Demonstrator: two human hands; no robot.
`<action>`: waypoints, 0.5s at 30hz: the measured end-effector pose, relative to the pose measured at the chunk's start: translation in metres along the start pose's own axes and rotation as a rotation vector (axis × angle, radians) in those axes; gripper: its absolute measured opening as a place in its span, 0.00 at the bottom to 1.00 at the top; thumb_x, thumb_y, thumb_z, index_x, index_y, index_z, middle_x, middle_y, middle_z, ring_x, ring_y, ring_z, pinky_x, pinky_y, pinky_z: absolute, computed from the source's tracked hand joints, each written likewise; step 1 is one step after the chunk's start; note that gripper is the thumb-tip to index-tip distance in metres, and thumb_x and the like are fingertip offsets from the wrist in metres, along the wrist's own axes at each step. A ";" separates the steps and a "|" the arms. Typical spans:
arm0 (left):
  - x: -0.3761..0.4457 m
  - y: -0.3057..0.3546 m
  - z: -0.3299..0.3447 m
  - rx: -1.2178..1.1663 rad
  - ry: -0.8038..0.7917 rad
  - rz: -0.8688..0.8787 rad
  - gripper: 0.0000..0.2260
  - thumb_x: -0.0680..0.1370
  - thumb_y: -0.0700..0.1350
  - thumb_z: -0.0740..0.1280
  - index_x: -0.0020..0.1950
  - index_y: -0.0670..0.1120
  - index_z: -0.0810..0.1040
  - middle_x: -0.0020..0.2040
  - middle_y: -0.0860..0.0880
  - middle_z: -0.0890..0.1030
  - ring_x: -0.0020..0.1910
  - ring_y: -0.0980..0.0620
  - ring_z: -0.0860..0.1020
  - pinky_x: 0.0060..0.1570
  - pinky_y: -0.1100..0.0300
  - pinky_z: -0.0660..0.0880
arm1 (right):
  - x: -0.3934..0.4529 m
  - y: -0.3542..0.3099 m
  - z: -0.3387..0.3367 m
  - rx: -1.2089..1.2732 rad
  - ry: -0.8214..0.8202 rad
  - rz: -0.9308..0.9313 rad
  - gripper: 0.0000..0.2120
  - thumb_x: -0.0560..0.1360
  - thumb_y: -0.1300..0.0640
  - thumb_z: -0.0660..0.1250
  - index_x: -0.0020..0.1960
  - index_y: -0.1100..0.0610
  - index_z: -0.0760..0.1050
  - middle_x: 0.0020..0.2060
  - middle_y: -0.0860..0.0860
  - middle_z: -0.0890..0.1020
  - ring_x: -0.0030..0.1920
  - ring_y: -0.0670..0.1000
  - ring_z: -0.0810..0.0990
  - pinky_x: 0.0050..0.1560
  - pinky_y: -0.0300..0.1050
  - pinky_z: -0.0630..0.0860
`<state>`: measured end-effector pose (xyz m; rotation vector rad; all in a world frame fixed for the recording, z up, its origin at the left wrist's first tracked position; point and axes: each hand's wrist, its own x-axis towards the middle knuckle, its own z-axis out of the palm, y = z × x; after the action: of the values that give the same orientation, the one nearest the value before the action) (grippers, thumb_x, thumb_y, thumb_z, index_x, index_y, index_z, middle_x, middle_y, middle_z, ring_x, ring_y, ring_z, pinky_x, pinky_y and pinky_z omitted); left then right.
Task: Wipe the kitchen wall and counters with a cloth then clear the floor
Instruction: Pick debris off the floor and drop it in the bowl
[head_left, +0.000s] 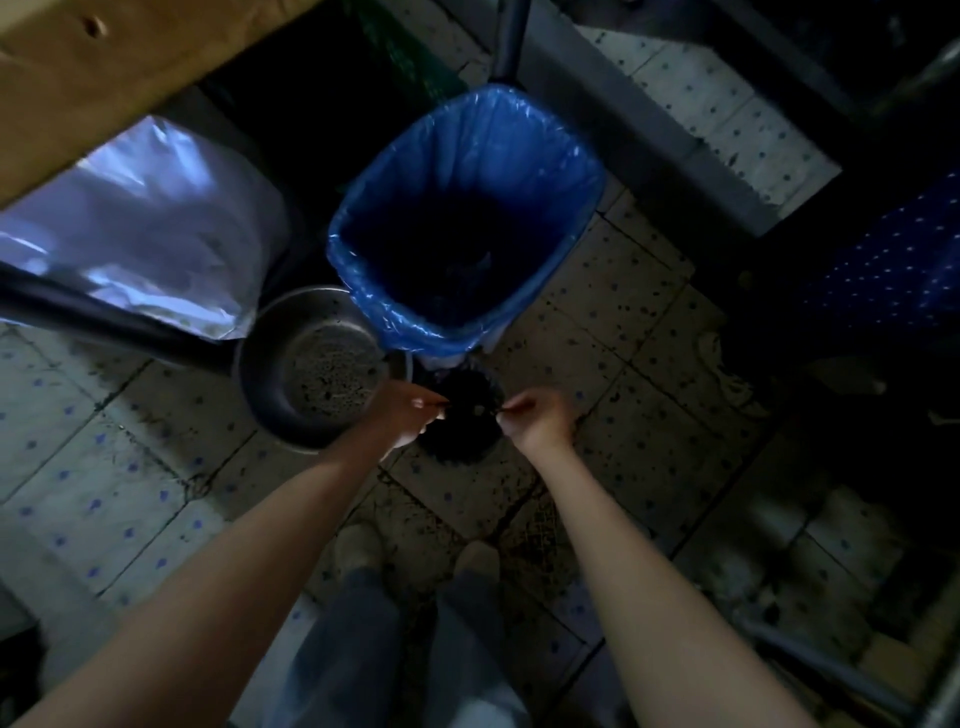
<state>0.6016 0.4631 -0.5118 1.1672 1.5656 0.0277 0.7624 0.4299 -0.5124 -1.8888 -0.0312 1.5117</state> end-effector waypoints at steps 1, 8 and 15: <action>0.002 -0.002 0.001 -0.001 0.015 -0.002 0.09 0.77 0.38 0.67 0.55 0.39 0.81 0.43 0.43 0.81 0.32 0.54 0.74 0.31 0.70 0.72 | 0.002 0.001 0.001 -0.082 0.034 -0.050 0.31 0.76 0.70 0.47 0.15 0.59 0.65 0.20 0.55 0.68 0.31 0.53 0.65 0.55 0.46 0.66; 0.006 -0.010 0.007 -0.049 0.064 -0.054 0.06 0.76 0.39 0.68 0.52 0.41 0.82 0.48 0.42 0.84 0.38 0.48 0.77 0.45 0.55 0.74 | 0.009 0.000 -0.006 -0.266 0.002 -0.108 0.17 0.75 0.69 0.53 0.29 0.60 0.66 0.28 0.57 0.68 0.30 0.53 0.68 0.33 0.40 0.64; 0.004 -0.009 0.012 -0.104 0.044 -0.066 0.08 0.75 0.40 0.69 0.54 0.41 0.81 0.51 0.42 0.83 0.36 0.52 0.75 0.36 0.63 0.72 | 0.012 0.003 -0.014 -0.316 0.001 -0.067 0.16 0.74 0.67 0.64 0.32 0.51 0.72 0.30 0.47 0.75 0.33 0.45 0.72 0.36 0.34 0.69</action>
<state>0.6057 0.4542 -0.5240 1.0389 1.6215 0.0908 0.7773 0.4261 -0.5229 -2.1102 -0.3479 1.5306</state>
